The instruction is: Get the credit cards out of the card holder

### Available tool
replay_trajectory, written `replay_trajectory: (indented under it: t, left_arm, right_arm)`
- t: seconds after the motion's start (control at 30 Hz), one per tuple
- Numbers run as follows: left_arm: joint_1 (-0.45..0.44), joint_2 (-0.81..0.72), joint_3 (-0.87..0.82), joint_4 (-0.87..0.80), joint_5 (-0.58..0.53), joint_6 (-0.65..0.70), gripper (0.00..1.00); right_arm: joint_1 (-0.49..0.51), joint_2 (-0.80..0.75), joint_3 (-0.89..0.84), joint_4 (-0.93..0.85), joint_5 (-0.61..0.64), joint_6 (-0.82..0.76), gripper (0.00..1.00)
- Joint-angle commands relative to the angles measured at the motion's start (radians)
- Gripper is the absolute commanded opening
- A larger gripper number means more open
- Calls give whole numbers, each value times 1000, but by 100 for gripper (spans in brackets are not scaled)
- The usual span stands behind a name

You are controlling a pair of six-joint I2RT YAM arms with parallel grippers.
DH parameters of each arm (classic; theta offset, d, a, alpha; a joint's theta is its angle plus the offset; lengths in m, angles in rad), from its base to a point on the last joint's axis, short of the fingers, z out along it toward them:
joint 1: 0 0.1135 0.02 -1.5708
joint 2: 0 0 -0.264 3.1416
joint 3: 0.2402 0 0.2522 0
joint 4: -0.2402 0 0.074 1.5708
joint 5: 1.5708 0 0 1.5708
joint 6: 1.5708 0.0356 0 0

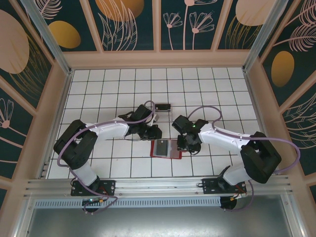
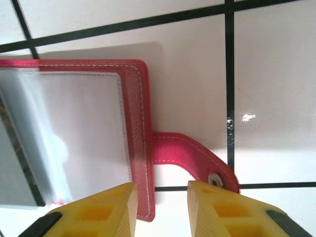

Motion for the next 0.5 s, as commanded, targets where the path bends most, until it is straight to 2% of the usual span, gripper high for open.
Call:
replay_trajectory:
  t: [0.0, 0.2, 0.47]
  left_arm:
    - [-6, -7, 19, -49, -43, 20, 18]
    - [-6, -6, 33, -122, -89, 54, 17]
    - [-18, 2, 33, -155, -85, 69, 18]
  right_arm:
    - [-8, -31, 49, -5, -13, -15, 33]
    - [-16, -39, -14, 256, -252, -39, 32]
    - [-60, 7, -118, 512, -392, -46, 29]
